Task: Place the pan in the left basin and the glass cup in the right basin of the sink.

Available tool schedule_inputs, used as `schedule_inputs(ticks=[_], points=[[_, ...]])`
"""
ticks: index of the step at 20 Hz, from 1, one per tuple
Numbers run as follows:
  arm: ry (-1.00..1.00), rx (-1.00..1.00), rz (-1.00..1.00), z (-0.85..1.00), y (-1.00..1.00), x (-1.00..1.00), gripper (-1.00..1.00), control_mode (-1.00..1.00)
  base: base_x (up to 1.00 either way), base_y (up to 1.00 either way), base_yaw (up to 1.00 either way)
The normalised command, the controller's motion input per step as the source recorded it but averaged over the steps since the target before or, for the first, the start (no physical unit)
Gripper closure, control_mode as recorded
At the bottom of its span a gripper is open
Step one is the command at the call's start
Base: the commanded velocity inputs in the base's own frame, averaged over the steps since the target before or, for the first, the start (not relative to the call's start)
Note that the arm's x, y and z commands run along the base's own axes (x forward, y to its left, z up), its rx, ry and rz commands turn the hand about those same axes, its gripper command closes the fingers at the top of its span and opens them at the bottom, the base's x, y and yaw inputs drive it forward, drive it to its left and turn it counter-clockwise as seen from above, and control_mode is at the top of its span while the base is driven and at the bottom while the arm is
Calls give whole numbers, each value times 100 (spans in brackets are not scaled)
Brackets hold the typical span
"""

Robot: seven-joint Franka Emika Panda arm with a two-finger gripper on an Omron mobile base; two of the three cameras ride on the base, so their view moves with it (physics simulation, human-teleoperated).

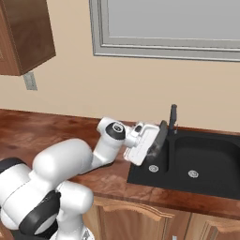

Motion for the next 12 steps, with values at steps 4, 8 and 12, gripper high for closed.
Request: schedule_inputs(ticks=[4,8,12], points=[[-6,-1,2,-1,-7,14,100,-100,0,0,0],[-14,-4,1,-6,-8,9,100,-100,0,0,0],[-11,-4,0,-6,-12,7,100,-100,0,0,0]])
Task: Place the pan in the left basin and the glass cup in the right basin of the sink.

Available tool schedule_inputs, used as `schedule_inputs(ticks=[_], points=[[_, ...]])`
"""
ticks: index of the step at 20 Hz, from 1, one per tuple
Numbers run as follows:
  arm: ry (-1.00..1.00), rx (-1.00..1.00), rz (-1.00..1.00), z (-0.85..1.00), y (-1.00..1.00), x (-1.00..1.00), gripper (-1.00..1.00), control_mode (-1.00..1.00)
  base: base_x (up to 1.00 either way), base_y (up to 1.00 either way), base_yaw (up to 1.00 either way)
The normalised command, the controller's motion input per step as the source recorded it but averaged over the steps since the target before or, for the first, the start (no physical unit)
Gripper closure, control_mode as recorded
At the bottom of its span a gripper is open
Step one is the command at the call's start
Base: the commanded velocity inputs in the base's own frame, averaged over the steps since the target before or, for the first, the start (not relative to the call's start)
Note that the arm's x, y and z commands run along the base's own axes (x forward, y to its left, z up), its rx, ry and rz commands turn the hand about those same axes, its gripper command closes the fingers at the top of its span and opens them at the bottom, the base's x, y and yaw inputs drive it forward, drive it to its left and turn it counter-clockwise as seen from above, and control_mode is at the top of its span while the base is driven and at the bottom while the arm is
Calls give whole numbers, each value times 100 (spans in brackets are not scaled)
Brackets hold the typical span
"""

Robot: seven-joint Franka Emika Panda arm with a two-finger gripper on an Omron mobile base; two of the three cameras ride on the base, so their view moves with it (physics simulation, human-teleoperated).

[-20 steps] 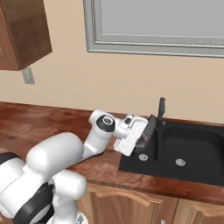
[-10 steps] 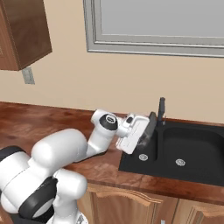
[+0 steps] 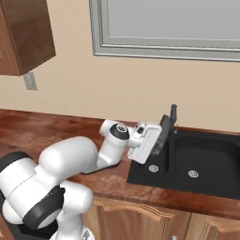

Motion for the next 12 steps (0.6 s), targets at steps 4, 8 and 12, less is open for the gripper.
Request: schedule_inputs(ticks=[4,8,12], points=[[-5,-3,0,-6,-11,6,100,-100,0,0,0],[-2,-2,1,-8,-6,2,100,-100,0,0,0],[0,-1,4,-7,-4,1,100,-100,0,0,0]])
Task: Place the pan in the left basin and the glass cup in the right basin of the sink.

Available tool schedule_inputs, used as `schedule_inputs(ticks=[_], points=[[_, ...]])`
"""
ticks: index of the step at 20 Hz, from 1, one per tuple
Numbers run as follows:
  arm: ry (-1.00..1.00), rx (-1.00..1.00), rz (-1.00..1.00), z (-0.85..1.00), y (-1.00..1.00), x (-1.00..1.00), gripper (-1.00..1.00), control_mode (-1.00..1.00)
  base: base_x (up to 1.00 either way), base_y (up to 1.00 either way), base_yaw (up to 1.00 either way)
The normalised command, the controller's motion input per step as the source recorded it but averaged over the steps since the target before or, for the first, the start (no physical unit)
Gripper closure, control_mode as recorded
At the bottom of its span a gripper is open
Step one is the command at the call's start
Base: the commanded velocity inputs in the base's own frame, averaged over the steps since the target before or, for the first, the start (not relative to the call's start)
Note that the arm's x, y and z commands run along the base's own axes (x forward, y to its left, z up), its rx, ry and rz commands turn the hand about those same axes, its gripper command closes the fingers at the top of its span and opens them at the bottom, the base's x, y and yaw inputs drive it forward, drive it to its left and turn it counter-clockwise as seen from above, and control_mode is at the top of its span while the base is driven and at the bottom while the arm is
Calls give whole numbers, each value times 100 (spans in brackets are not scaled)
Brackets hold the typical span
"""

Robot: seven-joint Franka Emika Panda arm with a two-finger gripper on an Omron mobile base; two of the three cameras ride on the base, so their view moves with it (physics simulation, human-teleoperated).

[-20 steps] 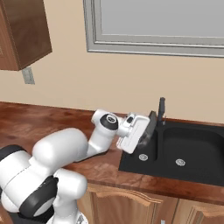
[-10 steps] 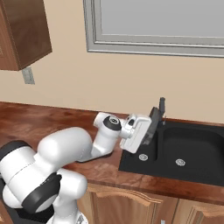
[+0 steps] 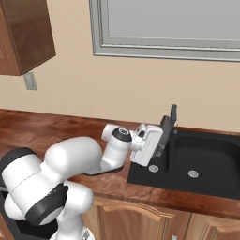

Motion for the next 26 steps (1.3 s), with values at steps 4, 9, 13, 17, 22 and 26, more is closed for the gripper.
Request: schedule_inputs(ticks=[4,9,13,17,22,26], points=[[0,-2,4,-7,-2,0,100,-100,0,0,0],[0,-1,6,-7,0,0,100,-100,0,0,0],[1,0,5,-7,-1,2,100,-100,0,0,0],[9,0,4,-9,-5,6,100,-100,0,0,0],[16,0,4,-11,-7,7,100,-100,0,0,0],[13,0,6,-10,-2,10,100,-100,0,0,0]])
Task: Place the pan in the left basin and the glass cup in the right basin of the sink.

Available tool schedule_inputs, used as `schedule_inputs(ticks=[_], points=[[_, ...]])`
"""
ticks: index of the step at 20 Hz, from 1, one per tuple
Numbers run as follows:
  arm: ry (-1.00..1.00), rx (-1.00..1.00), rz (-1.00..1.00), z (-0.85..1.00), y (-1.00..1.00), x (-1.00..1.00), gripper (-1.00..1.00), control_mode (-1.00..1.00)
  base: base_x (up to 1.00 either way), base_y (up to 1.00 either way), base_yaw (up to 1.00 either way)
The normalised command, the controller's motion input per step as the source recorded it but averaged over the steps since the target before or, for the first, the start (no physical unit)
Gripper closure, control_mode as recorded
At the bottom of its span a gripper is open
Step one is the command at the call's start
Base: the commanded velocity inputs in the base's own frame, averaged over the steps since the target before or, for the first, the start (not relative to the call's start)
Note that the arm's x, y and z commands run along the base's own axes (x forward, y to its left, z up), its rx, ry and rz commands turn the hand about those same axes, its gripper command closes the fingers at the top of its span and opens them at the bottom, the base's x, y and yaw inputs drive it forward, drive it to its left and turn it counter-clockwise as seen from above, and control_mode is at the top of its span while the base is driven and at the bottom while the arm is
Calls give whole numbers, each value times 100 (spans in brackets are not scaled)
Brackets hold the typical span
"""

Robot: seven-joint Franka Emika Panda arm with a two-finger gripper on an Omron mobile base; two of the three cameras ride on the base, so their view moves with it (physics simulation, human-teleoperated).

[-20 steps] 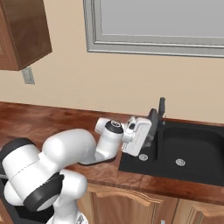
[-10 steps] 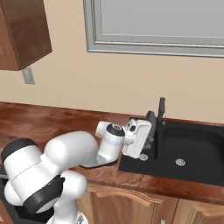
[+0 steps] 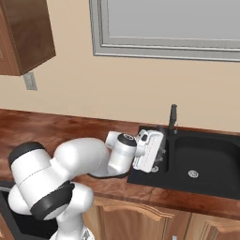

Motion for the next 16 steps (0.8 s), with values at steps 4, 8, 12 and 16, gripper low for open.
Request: schedule_inputs(ticks=[4,8,12,16], points=[[10,-1,7,-9,-1,8,100,-100,0,0,0],[10,-1,7,-10,0,8,100,-100,0,0,0],[14,-2,5,-13,0,10,100,-100,0,0,0],[17,-1,4,-15,0,11,100,-100,0,0,0]])
